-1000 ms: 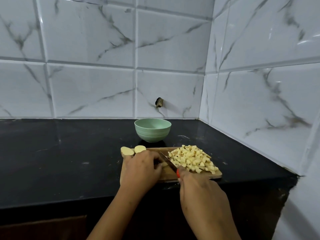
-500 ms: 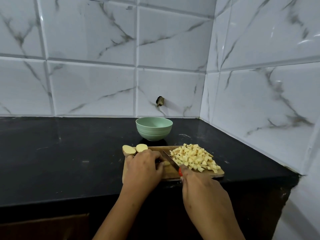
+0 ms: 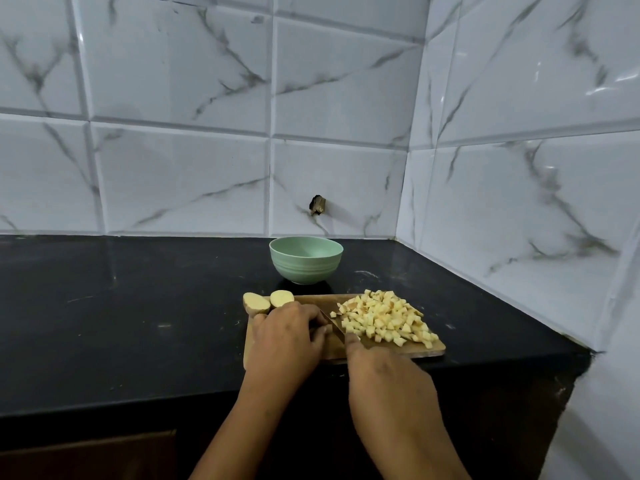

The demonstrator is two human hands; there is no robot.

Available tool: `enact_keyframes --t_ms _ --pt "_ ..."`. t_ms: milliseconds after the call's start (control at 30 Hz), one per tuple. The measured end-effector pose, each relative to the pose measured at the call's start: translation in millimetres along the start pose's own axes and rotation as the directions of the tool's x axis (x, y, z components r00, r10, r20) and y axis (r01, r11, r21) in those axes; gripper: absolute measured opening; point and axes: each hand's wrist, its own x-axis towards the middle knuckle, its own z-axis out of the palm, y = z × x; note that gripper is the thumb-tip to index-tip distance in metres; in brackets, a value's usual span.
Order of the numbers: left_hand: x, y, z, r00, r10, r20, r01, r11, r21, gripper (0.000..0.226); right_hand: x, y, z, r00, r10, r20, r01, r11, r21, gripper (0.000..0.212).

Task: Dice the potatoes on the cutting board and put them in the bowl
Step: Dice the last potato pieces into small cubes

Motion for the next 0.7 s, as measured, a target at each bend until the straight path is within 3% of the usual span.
enact_keyframes --t_ms 200,467,700 --pt "-0.9 0.3 -1.0 1.0 -0.029 0.005 0.029 0.999 -0.023 0.017 -7.2 7.8 -0.8 0.999 0.002 -0.051 0.003 0.997 0.083 0.057" --pt "-1.7 2.6 -0.6 0.999 -0.027 -0.017 0.027 0.999 -0.026 0.016 -0.4 2.6 3.0 0.999 0.011 0.053 -0.014 0.999 0.051 0.066" --pt "-1.5 0.4 0.1 1.0 -0.024 0.009 0.025 0.999 -0.046 0.031 8.8 15.2 1.3 0.989 0.013 -0.147 0.009 0.989 0.148 0.041"
